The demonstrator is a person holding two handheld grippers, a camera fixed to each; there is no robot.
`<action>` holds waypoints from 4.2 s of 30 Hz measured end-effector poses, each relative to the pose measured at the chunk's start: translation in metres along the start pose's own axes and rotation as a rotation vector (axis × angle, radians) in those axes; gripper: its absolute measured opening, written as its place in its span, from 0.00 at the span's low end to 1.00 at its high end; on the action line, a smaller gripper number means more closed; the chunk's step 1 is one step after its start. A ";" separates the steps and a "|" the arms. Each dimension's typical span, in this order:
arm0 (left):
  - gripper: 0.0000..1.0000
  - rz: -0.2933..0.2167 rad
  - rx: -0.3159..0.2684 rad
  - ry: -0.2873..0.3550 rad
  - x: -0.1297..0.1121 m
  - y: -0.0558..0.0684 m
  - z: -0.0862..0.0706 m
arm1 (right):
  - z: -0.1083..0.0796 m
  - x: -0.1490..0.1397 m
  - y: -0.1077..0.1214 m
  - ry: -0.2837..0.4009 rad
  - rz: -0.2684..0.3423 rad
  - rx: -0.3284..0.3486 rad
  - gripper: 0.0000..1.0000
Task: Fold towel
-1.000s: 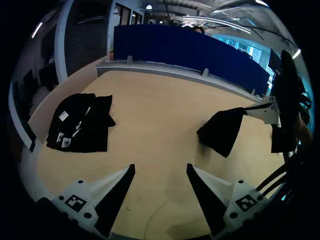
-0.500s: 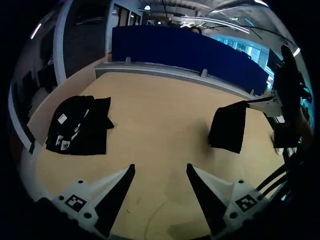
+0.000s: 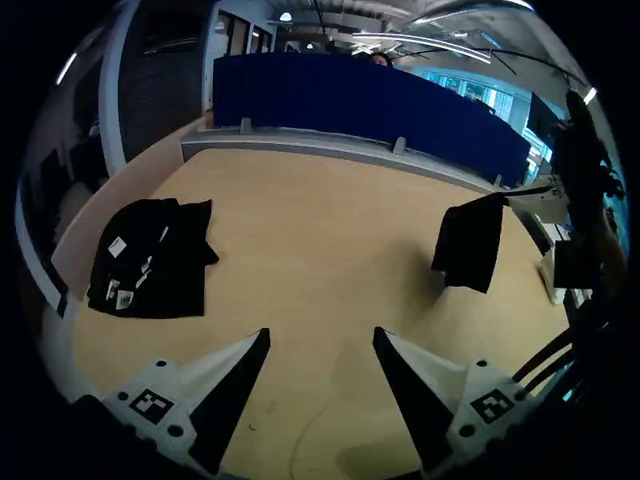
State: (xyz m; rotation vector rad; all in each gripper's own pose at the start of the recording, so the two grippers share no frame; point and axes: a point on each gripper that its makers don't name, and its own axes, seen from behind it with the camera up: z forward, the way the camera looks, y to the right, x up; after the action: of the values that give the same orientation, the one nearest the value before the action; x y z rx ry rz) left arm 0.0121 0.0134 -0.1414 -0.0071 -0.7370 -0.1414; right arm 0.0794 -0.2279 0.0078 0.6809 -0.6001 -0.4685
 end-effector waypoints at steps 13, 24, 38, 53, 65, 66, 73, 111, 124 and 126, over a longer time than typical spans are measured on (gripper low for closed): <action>0.95 0.026 -0.017 -0.004 0.001 0.011 0.004 | -0.032 -0.036 0.062 -0.023 0.062 -0.103 0.03; 0.96 0.030 -0.018 -0.007 0.004 0.015 0.009 | -0.063 -0.072 0.124 -0.059 0.089 -0.187 0.03; 0.95 0.055 -0.016 -0.016 0.007 0.023 0.014 | -0.094 -0.126 0.193 -0.115 0.146 -0.275 0.03; 0.95 0.072 -0.024 -0.025 0.010 0.038 0.018 | -0.123 -0.174 0.245 -0.166 0.201 -0.339 0.03; 0.95 0.084 -0.024 -0.029 0.009 0.045 0.019 | -0.135 -0.204 0.265 -0.203 0.213 -0.363 0.03; 0.95 0.086 -0.024 -0.029 0.010 0.046 0.019 | -0.136 -0.207 0.267 -0.205 0.214 -0.366 0.03; 0.95 0.091 -0.026 -0.029 0.010 0.050 0.017 | -0.142 -0.223 0.277 -0.220 0.231 -0.384 0.03; 0.95 0.122 -0.036 -0.035 0.009 0.064 0.014 | -0.169 -0.347 0.262 -0.397 0.335 -0.414 0.03; 0.95 0.125 -0.025 -0.037 0.007 0.061 0.014 | -0.176 -0.425 0.232 -0.508 0.475 -0.421 0.03; 0.95 0.127 -0.025 -0.038 0.007 0.061 0.014 | -0.176 -0.434 0.229 -0.521 0.491 -0.424 0.03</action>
State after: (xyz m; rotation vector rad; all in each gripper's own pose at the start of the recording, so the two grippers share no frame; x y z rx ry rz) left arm 0.0156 0.0739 -0.1237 -0.0801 -0.7702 -0.0291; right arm -0.0787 0.2573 -0.0962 -0.0143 -1.0861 -0.2918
